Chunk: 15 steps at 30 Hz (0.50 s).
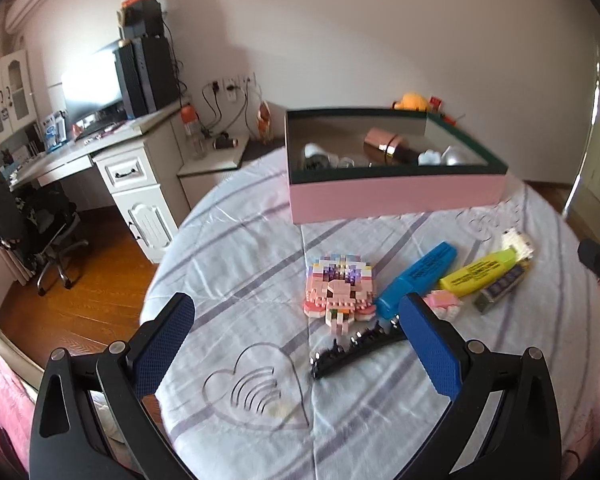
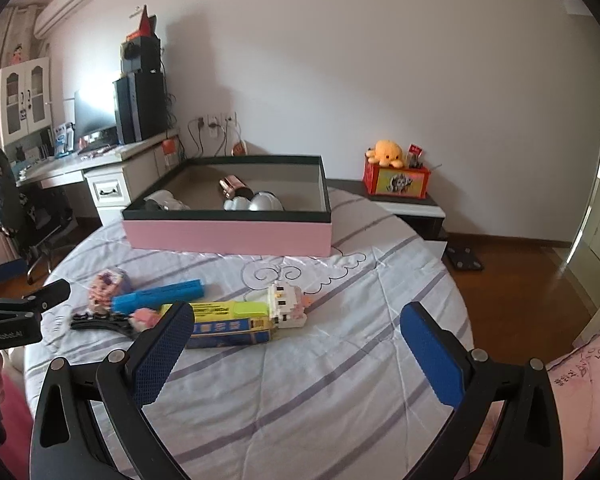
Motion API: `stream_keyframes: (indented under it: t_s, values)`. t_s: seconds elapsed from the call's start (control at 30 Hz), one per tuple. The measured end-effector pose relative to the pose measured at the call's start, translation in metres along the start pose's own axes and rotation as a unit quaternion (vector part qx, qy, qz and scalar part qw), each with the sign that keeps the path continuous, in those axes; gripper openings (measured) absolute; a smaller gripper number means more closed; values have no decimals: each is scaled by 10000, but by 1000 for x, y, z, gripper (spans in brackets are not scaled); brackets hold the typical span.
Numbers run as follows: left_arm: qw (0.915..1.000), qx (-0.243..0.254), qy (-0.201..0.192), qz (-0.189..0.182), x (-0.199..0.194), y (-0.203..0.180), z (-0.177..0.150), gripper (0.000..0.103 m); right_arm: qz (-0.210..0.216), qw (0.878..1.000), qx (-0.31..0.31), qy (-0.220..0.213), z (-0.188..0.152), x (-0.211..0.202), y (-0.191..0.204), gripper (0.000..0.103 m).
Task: Organize rigid objects
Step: 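Grasp the pink block figure with the left tool while the right tool grasps the white block figure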
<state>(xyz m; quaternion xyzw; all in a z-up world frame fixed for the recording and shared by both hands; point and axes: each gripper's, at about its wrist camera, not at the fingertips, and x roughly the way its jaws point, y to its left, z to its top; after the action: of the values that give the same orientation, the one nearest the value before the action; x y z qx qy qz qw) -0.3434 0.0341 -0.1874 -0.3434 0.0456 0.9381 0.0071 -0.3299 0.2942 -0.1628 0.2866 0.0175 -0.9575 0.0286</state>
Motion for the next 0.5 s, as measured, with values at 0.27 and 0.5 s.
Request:
stream_keyframes:
  t_s: [0.27, 0.5]
  values:
    - [9993, 140, 350, 54, 44, -3, 6, 103, -17, 9995, 87, 302, 3, 48, -12, 103]
    - [9984, 276, 487, -118, 62, -11, 13, 103, 120, 9986, 143, 498, 5, 69, -16, 103]
